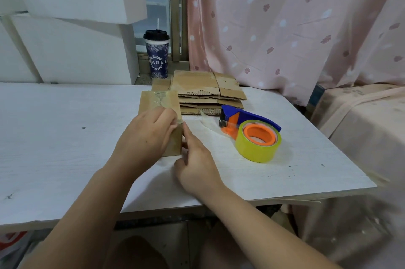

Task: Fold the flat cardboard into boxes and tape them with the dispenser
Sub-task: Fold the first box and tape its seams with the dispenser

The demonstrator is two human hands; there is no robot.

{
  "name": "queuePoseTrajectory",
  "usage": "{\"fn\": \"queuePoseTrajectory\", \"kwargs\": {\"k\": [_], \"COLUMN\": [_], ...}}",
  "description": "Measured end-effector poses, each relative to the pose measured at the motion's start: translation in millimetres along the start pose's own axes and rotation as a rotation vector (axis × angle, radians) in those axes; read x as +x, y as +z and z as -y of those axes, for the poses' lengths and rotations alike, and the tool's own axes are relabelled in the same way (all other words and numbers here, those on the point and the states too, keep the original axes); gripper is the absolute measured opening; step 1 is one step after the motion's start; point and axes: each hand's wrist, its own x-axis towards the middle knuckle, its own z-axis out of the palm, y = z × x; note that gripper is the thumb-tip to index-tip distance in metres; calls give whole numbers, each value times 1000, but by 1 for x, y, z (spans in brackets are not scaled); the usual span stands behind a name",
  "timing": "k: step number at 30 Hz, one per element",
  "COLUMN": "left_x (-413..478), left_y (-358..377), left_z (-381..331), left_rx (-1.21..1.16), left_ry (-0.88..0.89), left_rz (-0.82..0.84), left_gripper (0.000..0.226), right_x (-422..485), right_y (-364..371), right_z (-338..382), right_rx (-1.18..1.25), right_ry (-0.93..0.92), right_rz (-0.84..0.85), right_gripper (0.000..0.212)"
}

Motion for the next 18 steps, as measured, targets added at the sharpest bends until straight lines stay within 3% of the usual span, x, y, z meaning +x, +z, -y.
{"fn": "queuePoseTrajectory", "kwargs": {"k": [2, 5, 7, 9, 13, 18], "left_x": [-3, -10, -17, -25, -38, -44], "left_y": [4, 8, 8, 5, -5, -10], "left_z": [1, 1, 2, 4, 27, 41], "left_rx": [73, 30, -98, -232, -658, -738], "left_ry": [29, -101, -174, -254, -602, -639], "left_rz": [-8, 17, 15, -80, -248, -176], "left_gripper": [25, 23, 58, 71, 22, 49], "right_x": [2, 20, 32, 35, 31, 32], "right_y": [-4, -16, -21, -21, -16, -11], "right_z": [4, 10, 10, 5, -5, -7], "right_rx": [86, 154, 137, 95, 36, 44], "right_ry": [-48, -145, -157, -190, -242, -260], "right_rz": [-82, -173, -130, -112, -124, -147], "right_gripper": [78, 67, 55, 49, 58, 60]}}
